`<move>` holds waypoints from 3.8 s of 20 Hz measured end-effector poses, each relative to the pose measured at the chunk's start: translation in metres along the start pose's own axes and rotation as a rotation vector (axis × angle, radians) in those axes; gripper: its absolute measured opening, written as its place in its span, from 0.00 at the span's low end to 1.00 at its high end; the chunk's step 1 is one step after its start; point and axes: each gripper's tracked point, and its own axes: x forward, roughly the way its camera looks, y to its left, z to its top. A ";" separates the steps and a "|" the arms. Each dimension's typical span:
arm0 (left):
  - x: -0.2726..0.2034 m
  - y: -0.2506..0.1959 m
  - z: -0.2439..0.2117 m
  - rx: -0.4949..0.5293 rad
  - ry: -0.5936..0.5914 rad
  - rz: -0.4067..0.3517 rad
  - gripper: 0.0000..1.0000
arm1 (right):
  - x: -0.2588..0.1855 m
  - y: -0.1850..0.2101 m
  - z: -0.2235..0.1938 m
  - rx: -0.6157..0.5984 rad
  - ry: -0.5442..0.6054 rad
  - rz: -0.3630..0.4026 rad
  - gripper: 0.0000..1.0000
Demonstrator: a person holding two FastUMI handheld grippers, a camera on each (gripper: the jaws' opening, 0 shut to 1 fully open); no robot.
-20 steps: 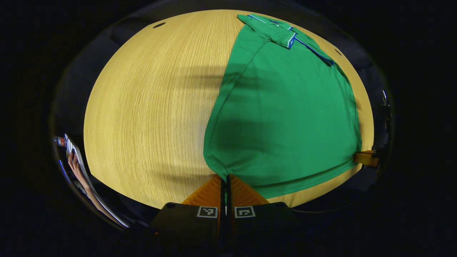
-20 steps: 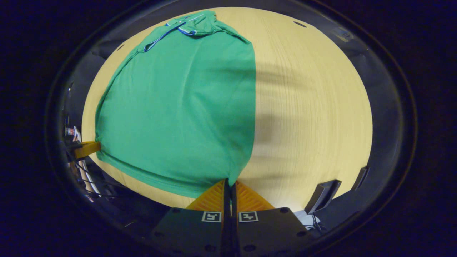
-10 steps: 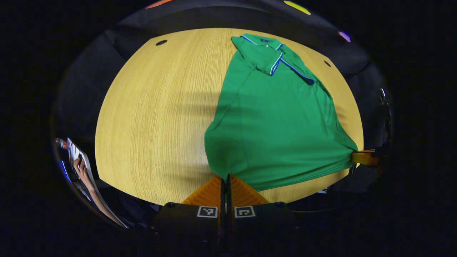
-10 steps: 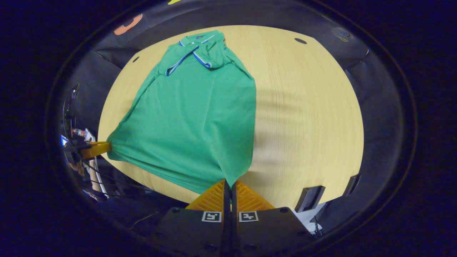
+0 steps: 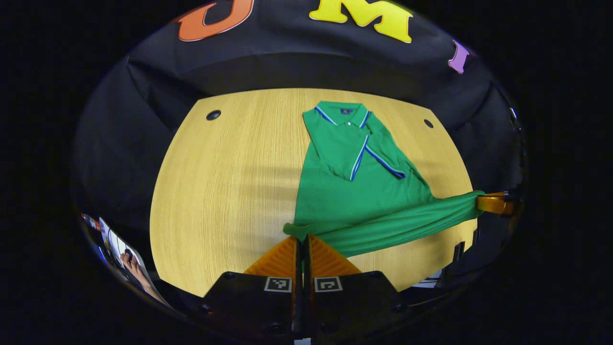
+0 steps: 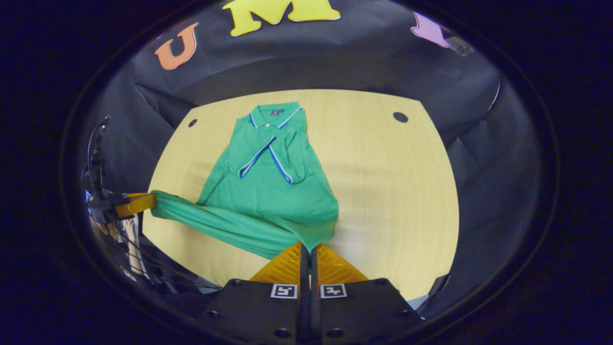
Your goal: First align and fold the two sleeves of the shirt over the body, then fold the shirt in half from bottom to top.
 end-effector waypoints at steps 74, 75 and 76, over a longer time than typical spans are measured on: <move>-0.198 -0.068 0.123 -0.024 -0.843 0.080 0.97 | -0.221 0.068 0.119 -0.087 -1.083 -0.126 0.97; -0.201 -0.066 0.118 -0.020 -0.852 0.091 0.97 | -0.225 0.069 0.112 -0.090 -1.098 -0.127 0.97; -0.203 -0.067 0.115 -0.017 -0.858 0.099 0.97 | -0.227 0.065 0.108 -0.092 -1.111 -0.140 0.97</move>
